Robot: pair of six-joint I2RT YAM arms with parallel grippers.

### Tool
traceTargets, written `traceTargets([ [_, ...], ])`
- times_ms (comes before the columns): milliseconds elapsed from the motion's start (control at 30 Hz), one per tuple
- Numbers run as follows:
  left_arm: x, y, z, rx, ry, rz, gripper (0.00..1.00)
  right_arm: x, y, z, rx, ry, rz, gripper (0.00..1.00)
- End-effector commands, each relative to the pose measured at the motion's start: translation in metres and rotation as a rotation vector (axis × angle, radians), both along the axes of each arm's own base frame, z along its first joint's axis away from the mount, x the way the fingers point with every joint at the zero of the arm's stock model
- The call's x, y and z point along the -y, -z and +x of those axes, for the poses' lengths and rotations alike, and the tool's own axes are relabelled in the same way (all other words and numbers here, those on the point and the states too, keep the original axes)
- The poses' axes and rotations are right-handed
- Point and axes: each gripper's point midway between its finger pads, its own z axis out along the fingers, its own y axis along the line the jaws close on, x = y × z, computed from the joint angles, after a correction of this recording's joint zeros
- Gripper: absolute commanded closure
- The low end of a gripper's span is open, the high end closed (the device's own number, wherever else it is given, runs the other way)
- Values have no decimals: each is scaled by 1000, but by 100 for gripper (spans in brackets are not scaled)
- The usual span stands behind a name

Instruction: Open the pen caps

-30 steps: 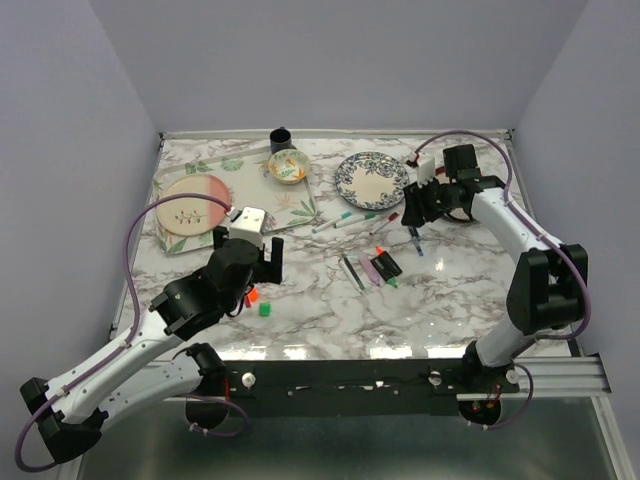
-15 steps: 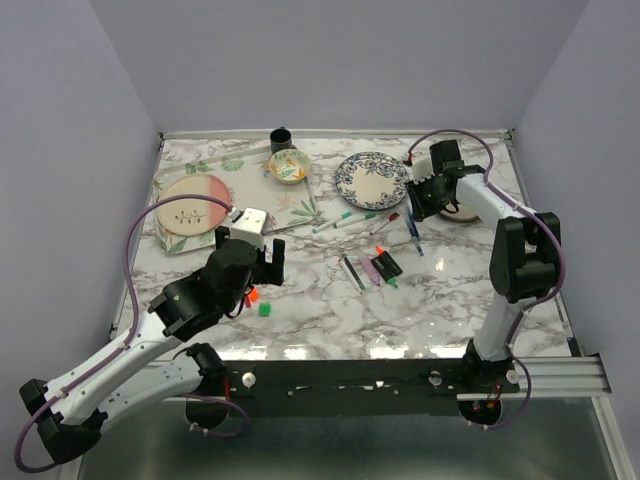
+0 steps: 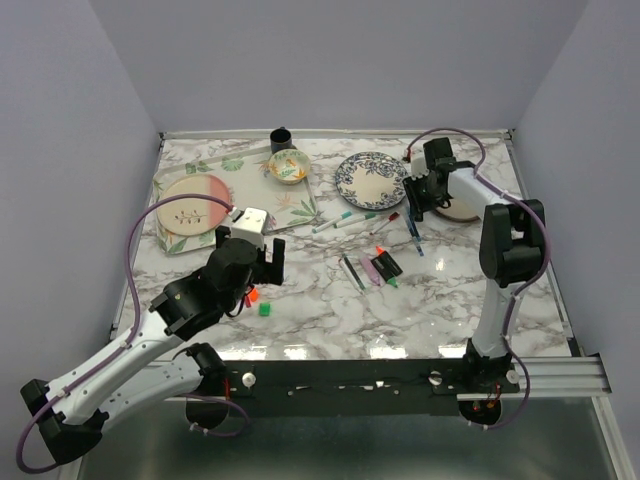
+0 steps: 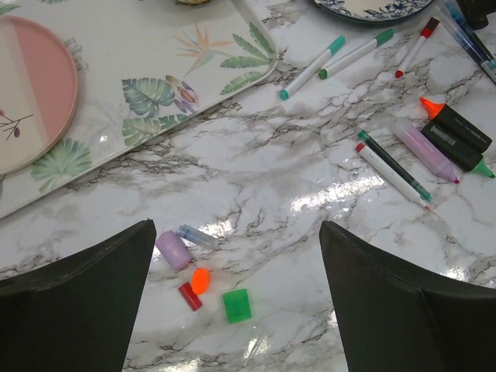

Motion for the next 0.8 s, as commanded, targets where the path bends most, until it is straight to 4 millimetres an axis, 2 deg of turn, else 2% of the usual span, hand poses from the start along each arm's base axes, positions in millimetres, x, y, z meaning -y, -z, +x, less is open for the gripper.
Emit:
traceTargets([
  [0,2,3,1,-2,12,5,4,10,-3,12,15,50,-36,51],
  [400,3,7,3,-13,12,13,4,14,7,25,-11,71,-44,51],
  [767,3,9,5,-21,12,12,4,30,9,29,-24,87,-121,50],
])
